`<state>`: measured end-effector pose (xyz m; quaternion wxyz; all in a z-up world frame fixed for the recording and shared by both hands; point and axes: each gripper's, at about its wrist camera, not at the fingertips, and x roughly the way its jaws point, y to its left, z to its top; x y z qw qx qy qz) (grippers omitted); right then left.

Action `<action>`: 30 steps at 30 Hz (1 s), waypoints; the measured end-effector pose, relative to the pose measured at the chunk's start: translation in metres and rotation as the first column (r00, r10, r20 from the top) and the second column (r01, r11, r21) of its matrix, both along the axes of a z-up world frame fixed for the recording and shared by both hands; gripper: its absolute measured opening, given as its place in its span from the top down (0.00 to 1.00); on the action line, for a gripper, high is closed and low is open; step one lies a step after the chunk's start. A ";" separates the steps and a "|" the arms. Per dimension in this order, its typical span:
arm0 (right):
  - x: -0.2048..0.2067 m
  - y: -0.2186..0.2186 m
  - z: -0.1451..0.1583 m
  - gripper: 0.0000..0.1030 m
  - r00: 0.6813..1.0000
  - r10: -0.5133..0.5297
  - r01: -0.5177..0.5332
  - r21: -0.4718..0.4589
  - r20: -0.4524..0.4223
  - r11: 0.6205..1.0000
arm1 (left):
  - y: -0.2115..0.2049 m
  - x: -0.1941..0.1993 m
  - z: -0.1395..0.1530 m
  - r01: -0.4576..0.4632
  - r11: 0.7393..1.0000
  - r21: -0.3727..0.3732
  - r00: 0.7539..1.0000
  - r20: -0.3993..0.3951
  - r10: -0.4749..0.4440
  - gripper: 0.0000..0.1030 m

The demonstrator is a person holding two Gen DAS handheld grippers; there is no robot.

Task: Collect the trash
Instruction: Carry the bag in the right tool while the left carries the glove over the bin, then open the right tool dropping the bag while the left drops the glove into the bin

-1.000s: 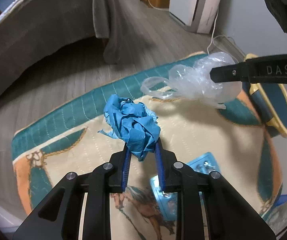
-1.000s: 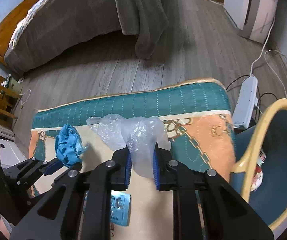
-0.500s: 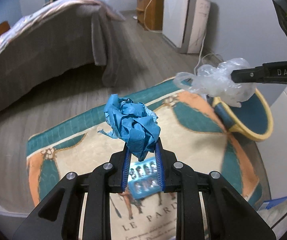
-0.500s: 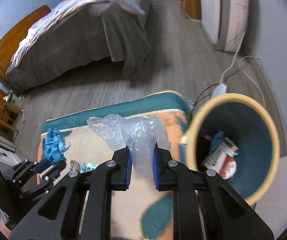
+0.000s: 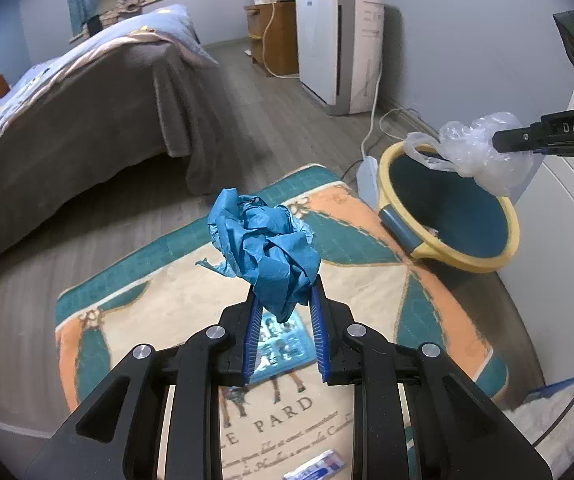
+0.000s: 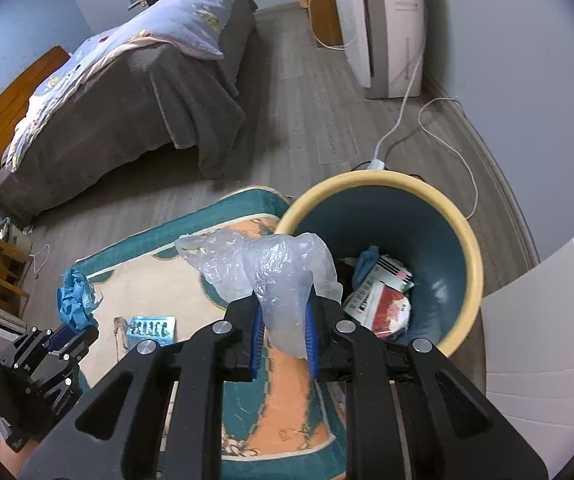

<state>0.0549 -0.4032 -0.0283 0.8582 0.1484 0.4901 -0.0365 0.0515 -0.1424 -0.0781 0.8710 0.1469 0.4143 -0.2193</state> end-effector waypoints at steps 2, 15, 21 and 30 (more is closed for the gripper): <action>-0.001 -0.007 -0.003 0.84 1.000 -0.010 0.010 0.000 -0.007 1.000 | -0.005 0.001 -0.002 0.007 1.000 0.002 1.000 -0.004 -0.007 0.76; 0.004 -0.054 -0.026 0.84 0.995 -0.073 0.068 -0.085 -0.062 0.994 | -0.061 -0.001 -0.012 0.140 0.990 -0.024 0.990 -0.011 -0.140 0.76; 0.010 -0.074 -0.047 0.84 0.990 -0.101 0.092 -0.090 -0.103 0.992 | -0.100 -0.010 -0.016 0.213 0.975 -0.060 0.976 -0.035 -0.215 0.76; 0.018 -0.083 -0.057 0.84 0.984 -0.132 0.122 -0.092 -0.118 0.988 | -0.155 -0.003 -0.032 0.268 0.962 -0.054 0.959 -0.082 -0.272 0.76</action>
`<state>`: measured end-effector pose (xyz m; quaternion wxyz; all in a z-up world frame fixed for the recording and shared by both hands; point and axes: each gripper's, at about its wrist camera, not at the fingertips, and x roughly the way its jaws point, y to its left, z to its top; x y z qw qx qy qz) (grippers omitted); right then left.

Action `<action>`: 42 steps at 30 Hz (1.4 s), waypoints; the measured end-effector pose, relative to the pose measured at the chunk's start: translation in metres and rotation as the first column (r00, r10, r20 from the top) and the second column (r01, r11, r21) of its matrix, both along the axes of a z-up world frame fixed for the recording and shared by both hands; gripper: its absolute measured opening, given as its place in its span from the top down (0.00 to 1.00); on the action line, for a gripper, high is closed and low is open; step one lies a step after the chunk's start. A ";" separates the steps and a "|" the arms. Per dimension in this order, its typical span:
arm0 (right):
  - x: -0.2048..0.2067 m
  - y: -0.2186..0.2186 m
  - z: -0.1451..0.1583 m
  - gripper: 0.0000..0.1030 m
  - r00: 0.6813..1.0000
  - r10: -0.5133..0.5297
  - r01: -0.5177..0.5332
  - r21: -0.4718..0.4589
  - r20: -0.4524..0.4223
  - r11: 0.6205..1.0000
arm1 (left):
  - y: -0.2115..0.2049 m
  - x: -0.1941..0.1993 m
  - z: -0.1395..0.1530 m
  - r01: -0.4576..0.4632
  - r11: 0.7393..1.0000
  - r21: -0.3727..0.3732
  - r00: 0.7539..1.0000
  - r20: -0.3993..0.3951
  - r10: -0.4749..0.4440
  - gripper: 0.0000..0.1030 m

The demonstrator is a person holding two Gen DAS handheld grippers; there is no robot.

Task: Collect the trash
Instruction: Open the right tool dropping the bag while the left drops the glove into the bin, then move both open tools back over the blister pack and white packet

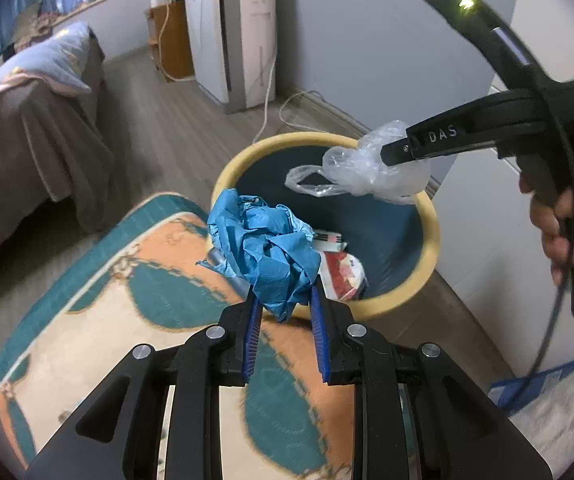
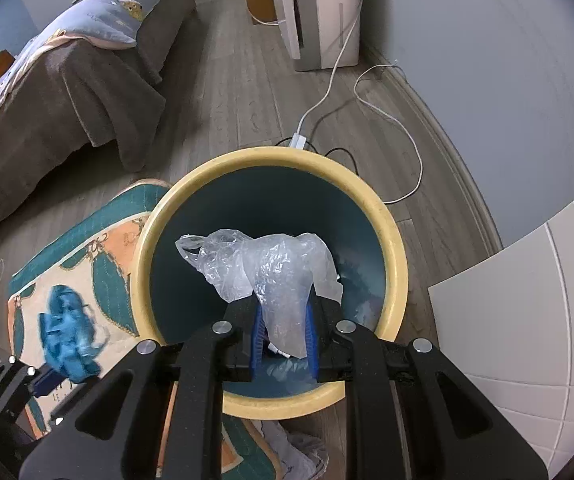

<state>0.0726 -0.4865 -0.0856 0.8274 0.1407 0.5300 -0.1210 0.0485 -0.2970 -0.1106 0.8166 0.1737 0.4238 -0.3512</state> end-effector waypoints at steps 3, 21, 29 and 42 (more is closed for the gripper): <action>0.001 0.001 -0.001 0.84 1.000 -0.005 0.005 -0.024 -0.008 1.000 | -0.011 0.007 -0.005 0.005 1.000 0.003 1.000 -0.015 -0.005 0.76; -0.001 0.003 0.026 0.39 0.993 -0.073 0.079 -0.066 0.096 0.995 | -0.032 0.024 0.013 -0.037 0.999 -0.008 0.994 0.098 0.037 0.39; -0.016 0.030 0.044 0.06 0.991 -0.054 0.060 -0.048 0.122 0.997 | 0.008 0.012 0.037 -0.114 0.993 -0.038 0.987 0.106 0.118 0.17; -0.040 0.152 0.064 0.06 0.986 0.124 -0.101 -0.182 0.114 0.978 | 0.152 -0.020 0.064 -0.260 0.966 -0.016 0.958 0.125 0.260 0.08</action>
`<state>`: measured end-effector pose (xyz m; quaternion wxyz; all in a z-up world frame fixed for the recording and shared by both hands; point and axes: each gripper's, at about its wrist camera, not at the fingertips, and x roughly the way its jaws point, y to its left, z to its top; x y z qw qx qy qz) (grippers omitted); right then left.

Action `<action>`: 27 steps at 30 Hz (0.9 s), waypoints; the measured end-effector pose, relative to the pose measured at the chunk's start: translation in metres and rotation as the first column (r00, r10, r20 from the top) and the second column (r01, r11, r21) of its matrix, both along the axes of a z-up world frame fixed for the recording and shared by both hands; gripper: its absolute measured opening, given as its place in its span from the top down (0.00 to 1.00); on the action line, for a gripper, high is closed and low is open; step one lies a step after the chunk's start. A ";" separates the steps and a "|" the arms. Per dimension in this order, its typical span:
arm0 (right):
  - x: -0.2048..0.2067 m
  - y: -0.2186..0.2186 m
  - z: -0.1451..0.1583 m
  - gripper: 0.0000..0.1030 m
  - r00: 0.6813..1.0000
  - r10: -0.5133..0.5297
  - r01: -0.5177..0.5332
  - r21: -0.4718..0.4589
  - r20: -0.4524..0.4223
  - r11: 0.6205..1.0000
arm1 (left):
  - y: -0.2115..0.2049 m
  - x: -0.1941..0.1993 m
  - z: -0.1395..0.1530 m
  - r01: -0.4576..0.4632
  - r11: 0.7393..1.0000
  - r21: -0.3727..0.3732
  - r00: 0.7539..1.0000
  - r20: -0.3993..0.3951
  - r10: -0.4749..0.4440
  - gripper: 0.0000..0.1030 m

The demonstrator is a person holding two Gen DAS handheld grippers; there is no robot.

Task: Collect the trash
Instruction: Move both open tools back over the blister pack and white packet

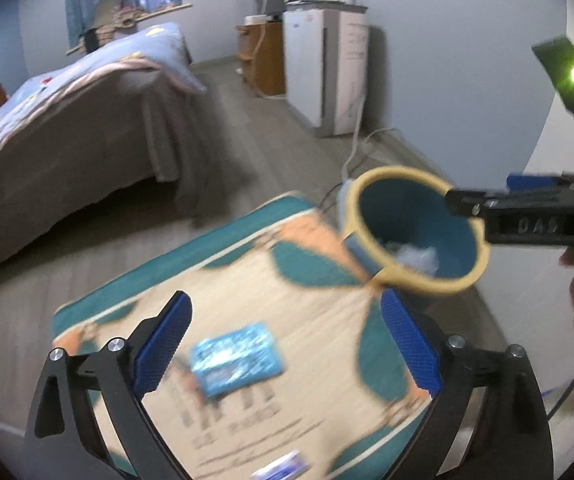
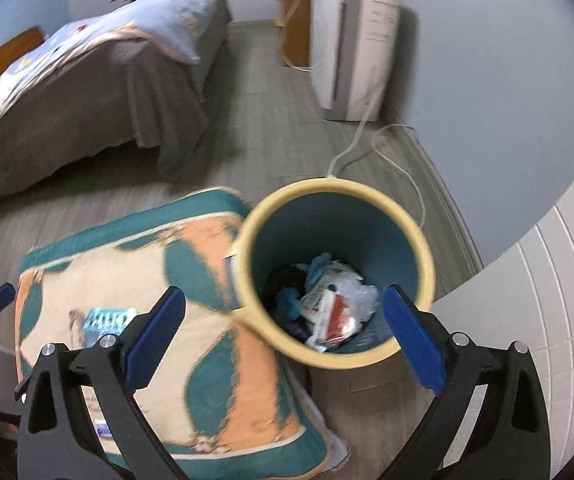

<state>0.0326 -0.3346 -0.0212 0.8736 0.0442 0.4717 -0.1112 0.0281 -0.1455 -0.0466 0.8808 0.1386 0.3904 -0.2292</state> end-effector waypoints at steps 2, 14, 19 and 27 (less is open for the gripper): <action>0.001 0.020 -0.002 0.06 1.000 0.024 -0.024 -0.030 -0.010 0.999 | 0.023 -0.006 -0.005 -0.024 0.999 0.029 1.000 0.000 0.024 0.08; 0.010 0.087 -0.029 0.06 0.992 0.028 -0.033 -0.037 -0.120 0.999 | 0.102 -0.013 -0.033 -0.117 0.991 0.070 0.991 -0.053 0.121 0.08; 0.016 0.105 -0.036 0.06 0.988 0.070 -0.066 0.035 -0.136 0.997 | 0.118 -0.010 -0.052 -0.136 0.989 0.064 0.983 -0.116 0.142 0.08; 0.024 0.120 -0.048 0.06 0.973 0.175 -0.162 0.095 -0.148 0.982 | 0.109 -0.024 -0.095 -0.002 0.989 0.147 0.978 -0.204 0.032 0.08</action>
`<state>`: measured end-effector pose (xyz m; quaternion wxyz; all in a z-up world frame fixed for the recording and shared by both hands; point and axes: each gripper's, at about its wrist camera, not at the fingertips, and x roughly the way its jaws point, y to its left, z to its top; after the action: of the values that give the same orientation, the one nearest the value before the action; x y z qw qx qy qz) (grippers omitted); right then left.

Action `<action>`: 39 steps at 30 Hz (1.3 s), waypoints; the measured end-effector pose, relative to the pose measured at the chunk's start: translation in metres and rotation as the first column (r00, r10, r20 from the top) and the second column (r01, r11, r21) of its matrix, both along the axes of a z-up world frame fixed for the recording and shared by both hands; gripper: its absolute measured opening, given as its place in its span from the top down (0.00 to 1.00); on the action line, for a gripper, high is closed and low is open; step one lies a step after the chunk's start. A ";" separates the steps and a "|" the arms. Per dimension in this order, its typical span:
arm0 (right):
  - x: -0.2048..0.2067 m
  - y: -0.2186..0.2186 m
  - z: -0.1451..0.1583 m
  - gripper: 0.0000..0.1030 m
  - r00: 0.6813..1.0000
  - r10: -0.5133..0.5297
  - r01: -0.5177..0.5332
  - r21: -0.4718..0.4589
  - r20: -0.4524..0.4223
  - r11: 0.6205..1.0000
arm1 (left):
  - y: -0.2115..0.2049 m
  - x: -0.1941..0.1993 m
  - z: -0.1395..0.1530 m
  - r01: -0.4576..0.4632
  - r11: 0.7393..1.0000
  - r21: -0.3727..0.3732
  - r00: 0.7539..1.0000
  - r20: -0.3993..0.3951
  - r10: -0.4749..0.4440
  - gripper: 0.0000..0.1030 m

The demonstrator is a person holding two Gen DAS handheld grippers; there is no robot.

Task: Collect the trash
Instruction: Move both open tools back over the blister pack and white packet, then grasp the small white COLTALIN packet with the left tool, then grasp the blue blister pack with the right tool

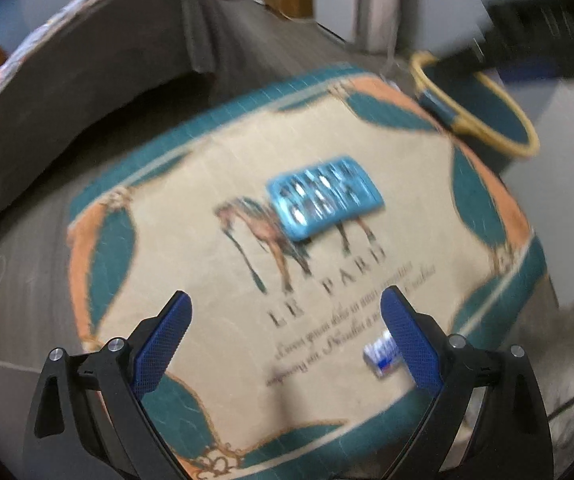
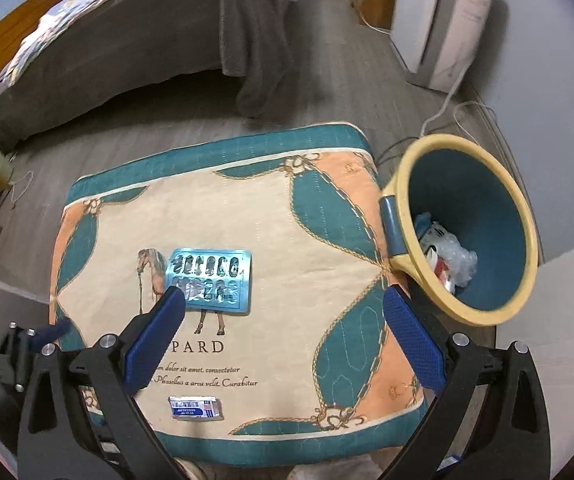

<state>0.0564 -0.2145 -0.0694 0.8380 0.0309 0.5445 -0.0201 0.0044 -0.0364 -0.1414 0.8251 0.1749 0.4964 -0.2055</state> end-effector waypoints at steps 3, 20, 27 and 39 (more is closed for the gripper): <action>0.000 -0.003 -0.004 0.06 1.000 0.008 -0.008 -0.007 -0.007 1.000 | -0.010 -0.010 -0.012 0.078 0.997 0.003 0.996 -0.038 -0.078 0.08; 0.004 -0.033 -0.017 0.06 0.996 -0.068 0.071 0.052 -0.058 0.996 | -0.050 -0.036 -0.064 0.289 0.955 0.063 0.941 -0.203 -0.271 0.49; 0.010 -0.033 -0.019 0.06 0.996 -0.058 0.063 0.079 -0.066 0.995 | -0.049 -0.029 -0.059 0.276 0.961 0.013 0.942 -0.204 -0.268 0.77; 0.036 0.021 -0.066 0.06 0.940 0.300 -0.313 -0.060 -0.160 0.948 | 0.020 0.035 -0.059 -0.091 0.995 0.039 0.970 -0.222 0.098 0.78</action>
<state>0.0924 -0.1935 -0.1350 0.7883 -0.0912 0.6024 0.0853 0.0397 -0.0161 -0.2007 0.7704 0.1386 0.5965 -0.1773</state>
